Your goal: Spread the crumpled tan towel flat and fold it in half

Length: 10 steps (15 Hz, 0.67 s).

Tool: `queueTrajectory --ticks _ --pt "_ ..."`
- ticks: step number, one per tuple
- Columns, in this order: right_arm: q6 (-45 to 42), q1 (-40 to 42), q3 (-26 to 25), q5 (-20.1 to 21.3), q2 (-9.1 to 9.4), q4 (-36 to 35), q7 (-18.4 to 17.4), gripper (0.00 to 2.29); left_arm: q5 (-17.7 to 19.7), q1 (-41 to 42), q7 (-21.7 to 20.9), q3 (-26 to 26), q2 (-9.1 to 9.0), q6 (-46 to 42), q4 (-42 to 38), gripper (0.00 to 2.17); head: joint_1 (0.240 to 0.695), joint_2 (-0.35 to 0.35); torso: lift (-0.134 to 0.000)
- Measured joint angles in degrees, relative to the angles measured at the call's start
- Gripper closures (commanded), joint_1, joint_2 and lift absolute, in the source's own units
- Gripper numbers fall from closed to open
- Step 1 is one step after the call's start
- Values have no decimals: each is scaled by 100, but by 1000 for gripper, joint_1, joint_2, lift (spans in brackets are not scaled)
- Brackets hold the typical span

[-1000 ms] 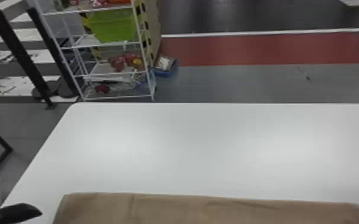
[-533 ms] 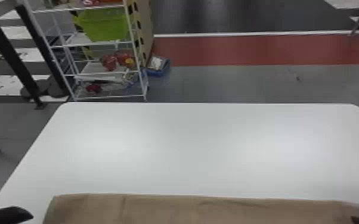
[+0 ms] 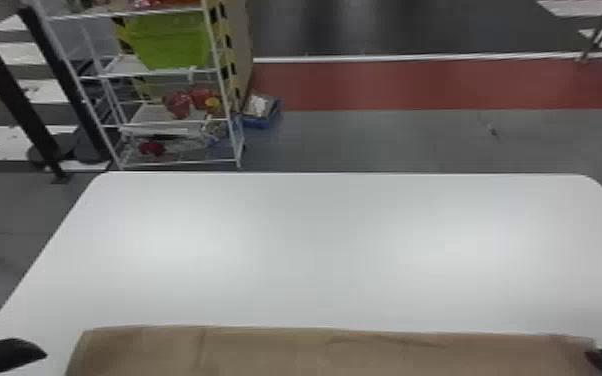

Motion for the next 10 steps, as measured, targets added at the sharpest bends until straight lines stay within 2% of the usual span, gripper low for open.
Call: queueTrajectory --ticks 2,5,8,10 --pt "3 0 -23 -18 9 2 -42 1318 314 -89 -129 -48 21 757 -1 144 695 77 -123" --pt "-13 14 -19 1 39 3 -49 1322 1038 -274 -467 -211 102 3476 -125 164 695 139 -123" --pt "-48 36 -2 27 46 3 -63 1318 1326 -297 -598 -508 119 5970 -422 191 695 155 -123" --pt "-70 54 -1 39 45 3 -63 1318 1428 -312 -768 -669 163 6999 -508 201 695 151 -123"
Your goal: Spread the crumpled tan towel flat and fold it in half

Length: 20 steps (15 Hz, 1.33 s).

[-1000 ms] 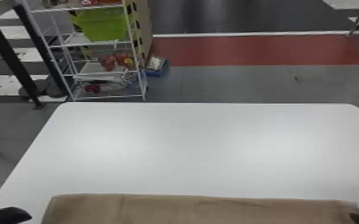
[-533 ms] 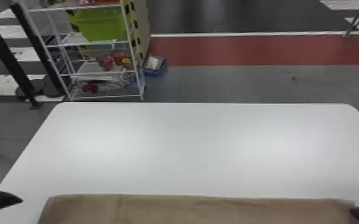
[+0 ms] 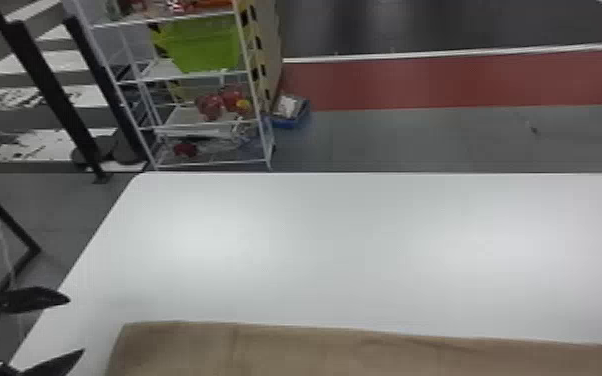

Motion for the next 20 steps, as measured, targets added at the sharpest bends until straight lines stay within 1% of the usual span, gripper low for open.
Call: queueTrajectory --ticks 3,4,6,7,8,9,10,11,12,13,17,20 --pt "-87 18 0 32 -5 4 -17 1322 210 -42 -294 -184 46 1276 -149 208 695 132 -123" --pt "-95 21 0 38 -6 7 -24 1318 292 -44 -314 -224 46 1613 -235 211 695 125 -123" --pt "-123 20 8 56 -6 18 -26 1318 461 -43 -316 -328 14 2646 -504 215 695 111 -123" --pt "-138 18 13 70 -6 24 -28 1318 506 -39 -296 -384 -8 3100 -634 215 695 94 -123" --pt "-151 12 16 83 -6 35 -33 1318 515 -30 -257 -463 -46 3515 -779 215 695 83 -123" --pt "-162 6 16 90 -6 48 -35 1318 463 -17 -221 -561 -90 3753 -885 218 695 73 -123" --pt "-174 3 16 92 -6 62 -35 1318 392 -7 -184 -651 -119 3856 -932 269 695 62 -123" --pt "-196 -1 15 92 -6 83 -35 1318 303 -1 -140 -753 -135 3965 -954 272 695 54 -123" --pt "-229 -7 10 89 -7 111 -35 1318 215 4 -126 -845 -138 4053 -956 323 695 41 -123" --pt "-256 -13 6 87 -11 135 -35 1318 141 6 -121 -914 -135 4089 -953 421 695 34 -123" --pt "-345 -30 -12 56 -26 193 -35 1318 -171 -73 -51 -1106 -61 4063 -781 424 695 30 -123" --pt "-403 -75 -32 24 -41 231 -35 1318 -247 -119 76 -1099 -30 3864 -641 424 695 43 -123"
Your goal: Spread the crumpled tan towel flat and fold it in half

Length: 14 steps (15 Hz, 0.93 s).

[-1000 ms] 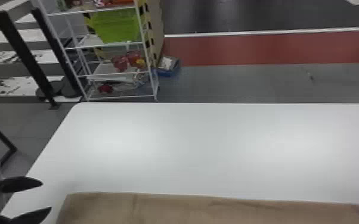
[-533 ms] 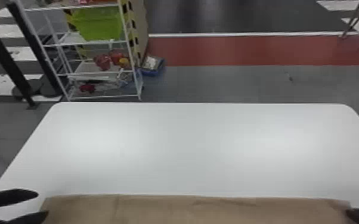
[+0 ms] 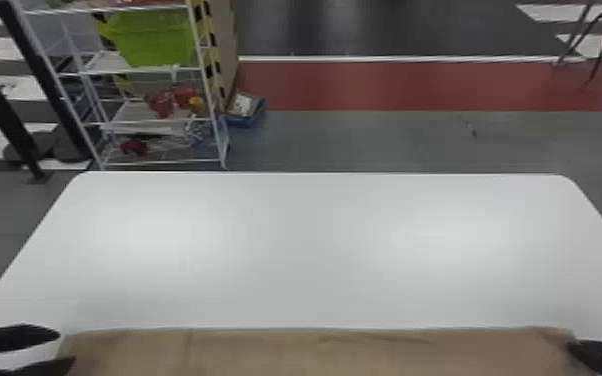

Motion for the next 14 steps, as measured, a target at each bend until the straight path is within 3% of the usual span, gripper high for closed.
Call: queueTrajectory --ticks 6,14 --pt "-9 -31 -18 -34 0 6 -1 1322 -60 -23 198 -4 -11 -558 223 424 695 53 -123" --pt "534 -294 -199 -480 29 7 -31 1328 -314 3 519 -68 -107 -1587 424 424 695 47 -123"
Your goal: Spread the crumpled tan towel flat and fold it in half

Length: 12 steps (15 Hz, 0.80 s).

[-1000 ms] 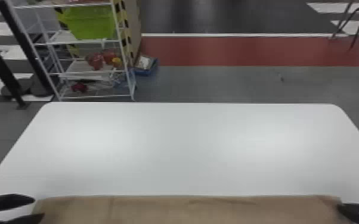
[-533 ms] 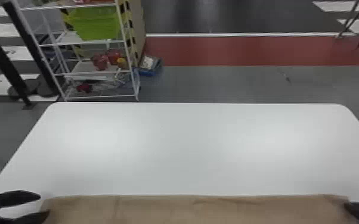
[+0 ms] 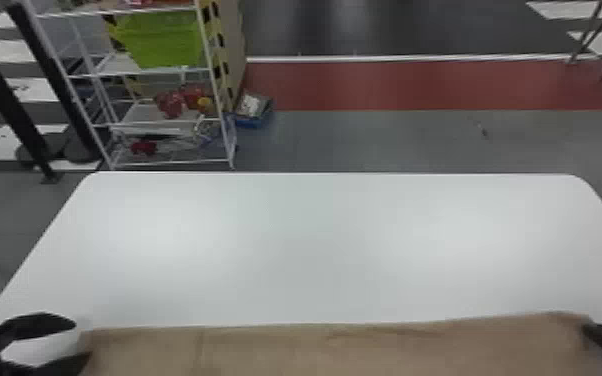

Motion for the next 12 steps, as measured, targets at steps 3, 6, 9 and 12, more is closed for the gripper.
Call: queueTrajectory --ticks 3,6,9,12 --pt "383 -97 -1 -68 5 8 -131 1423 -5 6 60 -21 -1 -145 57 427 695 42 -123" --pt "1588 -333 -5 -318 -62 98 -288 1423 -5 16 52 -26 4 -253 77 427 695 43 -123" --pt "2878 -603 -122 -842 -203 244 -439 1423 -5 26 35 -14 8 -356 78 427 695 48 -123" --pt "3714 -779 -212 -1178 -279 271 -538 1420 0 35 27 -11 8 -431 77 427 695 61 -123"
